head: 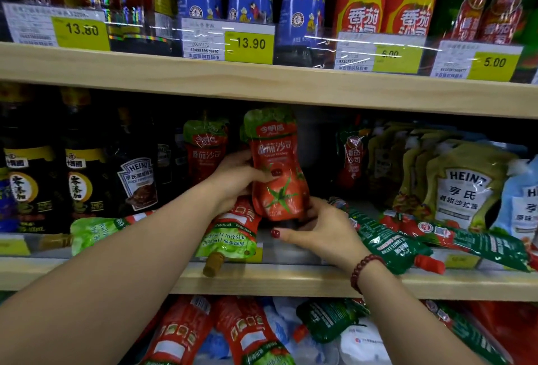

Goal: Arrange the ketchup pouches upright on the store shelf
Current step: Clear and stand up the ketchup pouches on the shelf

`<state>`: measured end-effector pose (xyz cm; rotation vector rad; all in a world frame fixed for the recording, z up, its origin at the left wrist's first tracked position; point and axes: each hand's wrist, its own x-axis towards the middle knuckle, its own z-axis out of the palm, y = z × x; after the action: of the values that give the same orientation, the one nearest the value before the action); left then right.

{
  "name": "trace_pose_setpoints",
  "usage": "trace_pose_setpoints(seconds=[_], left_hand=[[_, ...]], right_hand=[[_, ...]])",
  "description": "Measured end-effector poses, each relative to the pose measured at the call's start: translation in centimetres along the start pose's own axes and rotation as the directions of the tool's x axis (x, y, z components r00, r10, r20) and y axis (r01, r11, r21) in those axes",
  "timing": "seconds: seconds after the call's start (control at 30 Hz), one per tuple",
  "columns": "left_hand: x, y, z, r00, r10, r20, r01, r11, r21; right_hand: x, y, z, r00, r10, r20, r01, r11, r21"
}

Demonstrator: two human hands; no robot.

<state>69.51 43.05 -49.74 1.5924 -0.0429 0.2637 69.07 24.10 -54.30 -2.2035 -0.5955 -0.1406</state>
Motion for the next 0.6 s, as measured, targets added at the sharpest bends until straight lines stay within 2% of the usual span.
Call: trace_pose_setpoints(seconds=[0.1, 0.2, 0.43, 0.6], left_hand=[[0.5, 0.3, -1.0, 1.0, -0.027, -0.011, 0.027, 1.0, 0.005], [0.6, 0.3, -2.0, 0.999, -0.05, -0.011, 0.05, 0.999, 0.018], [0.8, 1.9, -5.7, 0.993, 0.012, -0.119, -0.021, 0.997, -0.078], [0.1, 2.7, -8.9, 0.987, 0.04, -0.156, -0.024, 0.995, 0.102]], right_hand=[[-0.1, -0.1, 0.1, 0.998, 0.016, 0.062, -0.009, 0.994, -0.108], [-0.2, -0.1, 0.3, 0.999, -0.007, 0.032, 0.011, 0.992, -0.127], [-0.5, -0.1, 0.3, 0.997, -0.047, 0.059, 0.057, 0.98, -0.191], [-0.6, -0.2, 0.3, 0.992, -0.077, 0.097, 0.097, 0.971, -0.219]])
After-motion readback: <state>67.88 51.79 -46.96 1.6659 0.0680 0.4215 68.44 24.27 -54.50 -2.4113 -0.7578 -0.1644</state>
